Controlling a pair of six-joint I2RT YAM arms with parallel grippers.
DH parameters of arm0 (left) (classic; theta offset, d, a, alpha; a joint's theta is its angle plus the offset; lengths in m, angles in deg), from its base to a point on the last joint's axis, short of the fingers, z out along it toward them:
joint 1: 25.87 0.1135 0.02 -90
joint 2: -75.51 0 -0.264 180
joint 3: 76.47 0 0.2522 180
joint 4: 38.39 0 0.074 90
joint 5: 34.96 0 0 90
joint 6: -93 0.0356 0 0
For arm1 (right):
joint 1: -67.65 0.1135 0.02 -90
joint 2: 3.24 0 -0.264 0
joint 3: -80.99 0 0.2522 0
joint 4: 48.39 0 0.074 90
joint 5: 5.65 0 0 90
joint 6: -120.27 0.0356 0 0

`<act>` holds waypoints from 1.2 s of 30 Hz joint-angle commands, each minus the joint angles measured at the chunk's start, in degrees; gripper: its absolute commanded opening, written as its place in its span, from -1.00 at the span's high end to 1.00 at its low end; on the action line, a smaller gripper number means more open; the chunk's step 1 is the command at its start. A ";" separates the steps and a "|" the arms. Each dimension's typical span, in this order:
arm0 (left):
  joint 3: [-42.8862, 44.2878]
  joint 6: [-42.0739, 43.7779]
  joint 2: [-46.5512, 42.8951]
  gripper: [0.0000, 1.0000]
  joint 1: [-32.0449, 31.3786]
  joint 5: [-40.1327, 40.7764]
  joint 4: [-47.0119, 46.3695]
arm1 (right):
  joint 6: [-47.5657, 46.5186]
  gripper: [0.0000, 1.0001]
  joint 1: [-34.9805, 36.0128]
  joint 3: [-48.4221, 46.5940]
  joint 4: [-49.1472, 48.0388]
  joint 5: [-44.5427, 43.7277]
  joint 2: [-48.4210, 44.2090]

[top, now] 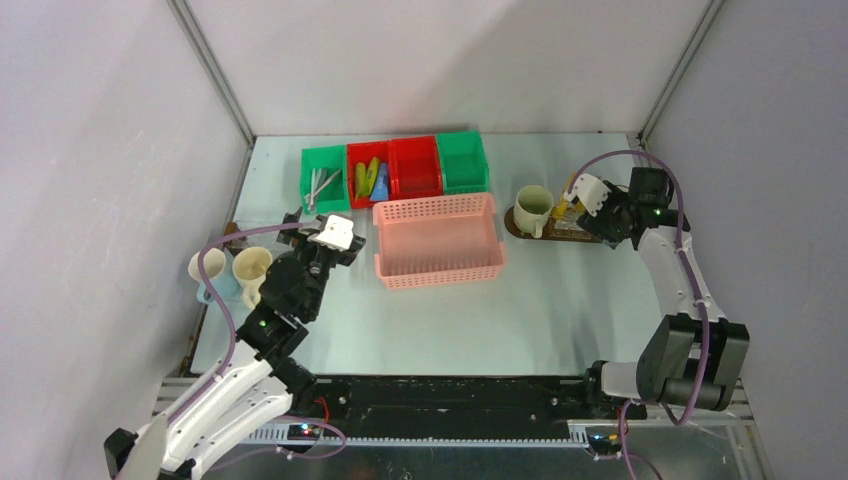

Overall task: Prepare toiletry sets of a toothbrush and toothpaste on the tray
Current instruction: Place the toothbrush in the toothpaste holder.

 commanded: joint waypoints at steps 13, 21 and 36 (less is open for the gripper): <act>0.66 -1.76 -0.43 -0.97 0.69 -1.71 -1.39 | 7.60 -0.91 4.64 -2.17 -2.80 2.97 -16.90; 4.12 -7.05 2.85 -0.97 1.84 -1.79 0.64 | 18.59 -0.99 9.96 0.03 -8.74 3.54 -25.99; 19.47 -31.14 19.54 -0.97 18.05 -5.30 11.21 | 45.65 -0.99 16.54 9.46 -21.52 1.53 -38.85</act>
